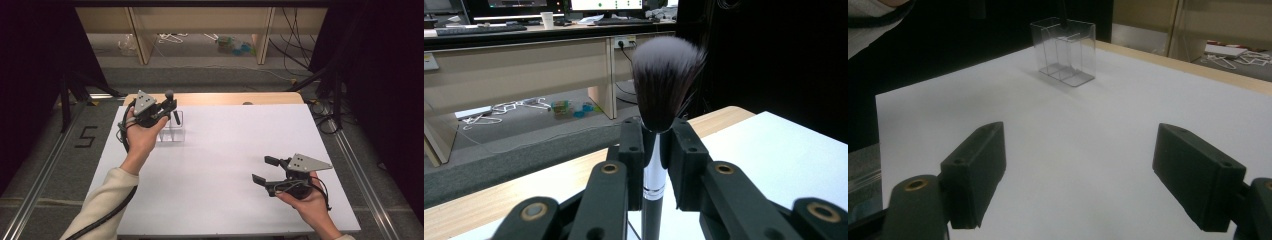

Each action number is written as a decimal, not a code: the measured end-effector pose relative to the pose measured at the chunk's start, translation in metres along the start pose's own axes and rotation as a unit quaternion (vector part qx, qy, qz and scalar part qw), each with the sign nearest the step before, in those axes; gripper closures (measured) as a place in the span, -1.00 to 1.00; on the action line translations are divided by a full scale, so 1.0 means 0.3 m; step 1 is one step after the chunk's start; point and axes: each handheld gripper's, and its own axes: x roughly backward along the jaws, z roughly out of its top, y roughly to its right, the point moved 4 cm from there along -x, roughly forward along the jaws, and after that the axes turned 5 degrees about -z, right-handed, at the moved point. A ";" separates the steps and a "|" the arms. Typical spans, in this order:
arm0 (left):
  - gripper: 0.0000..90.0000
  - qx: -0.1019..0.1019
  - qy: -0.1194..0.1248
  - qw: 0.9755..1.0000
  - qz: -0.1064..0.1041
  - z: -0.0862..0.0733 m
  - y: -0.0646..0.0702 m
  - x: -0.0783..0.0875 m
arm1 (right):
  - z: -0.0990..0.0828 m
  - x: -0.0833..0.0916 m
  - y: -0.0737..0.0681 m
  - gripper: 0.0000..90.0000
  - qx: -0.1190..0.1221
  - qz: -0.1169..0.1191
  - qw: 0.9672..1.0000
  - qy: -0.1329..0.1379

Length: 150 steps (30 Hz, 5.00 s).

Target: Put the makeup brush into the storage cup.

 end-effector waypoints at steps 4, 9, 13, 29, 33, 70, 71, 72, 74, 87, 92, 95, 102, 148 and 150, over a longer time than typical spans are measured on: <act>0.73 0.001 0.003 1.000 -0.001 -0.001 0.000 -0.002 | 0.000 0.000 0.000 -0.51 0.000 0.000 1.000 0.000; 0.73 -0.002 0.002 1.000 0.000 -0.003 -0.003 -0.004 | -0.001 0.000 0.000 -0.51 0.000 0.000 1.000 -0.001; 0.73 -0.002 0.003 1.000 0.002 -0.004 -0.006 -0.006 | -0.001 -0.005 -0.001 -0.51 0.000 0.005 1.000 0.005; 0.73 -0.008 0.003 1.000 0.004 -0.016 -0.017 -0.018 | -0.001 -0.008 -0.002 -0.51 0.000 0.003 1.000 0.008; 0.73 -0.010 0.001 1.000 0.004 -0.019 -0.021 -0.019 | -0.001 -0.008 -0.001 -0.51 0.000 0.003 1.000 0.008; 0.73 -0.014 -0.001 1.000 0.007 -0.050 -0.035 -0.052 | -0.001 -0.006 -0.001 -0.51 0.000 0.005 1.000 0.005; 0.73 -0.015 -0.001 1.000 0.008 -0.051 -0.036 -0.053 | -0.001 -0.006 -0.001 -0.51 0.001 0.005 1.000 0.005; 0.73 -0.013 -0.001 1.000 0.007 -0.052 -0.036 -0.054 | -0.002 -0.006 -0.001 -0.51 0.001 0.005 1.000 0.005; 0.73 -0.012 -0.002 1.000 0.008 -0.055 -0.037 -0.055 | -0.001 -0.006 -0.001 -0.51 0.000 0.005 1.000 0.005; 0.73 -0.015 -0.007 1.000 0.011 -0.068 -0.046 -0.060 | -0.001 -0.007 -0.002 -0.51 0.000 0.006 1.000 0.008; 0.73 -0.017 -0.009 1.000 0.012 -0.076 -0.047 -0.064 | -0.001 -0.005 -0.001 -0.51 0.000 0.006 1.000 0.005; 0.73 -0.019 -0.012 1.000 0.013 -0.083 -0.049 -0.068 | -0.002 -0.006 -0.001 -0.51 0.001 0.003 1.000 0.004; 0.73 -0.019 -0.016 1.000 0.016 -0.100 -0.058 -0.074 | -0.001 -0.007 -0.002 -0.51 0.000 0.006 1.000 0.007; 0.66 0.021 -0.021 0.999 0.010 -0.160 -0.060 -0.107 | -0.003 -0.008 -0.004 -0.51 0.001 0.006 1.000 0.003; 0.29 0.040 -0.021 0.999 0.008 -0.143 -0.063 -0.101 | -0.003 -0.008 -0.004 -0.51 0.001 0.006 1.000 0.003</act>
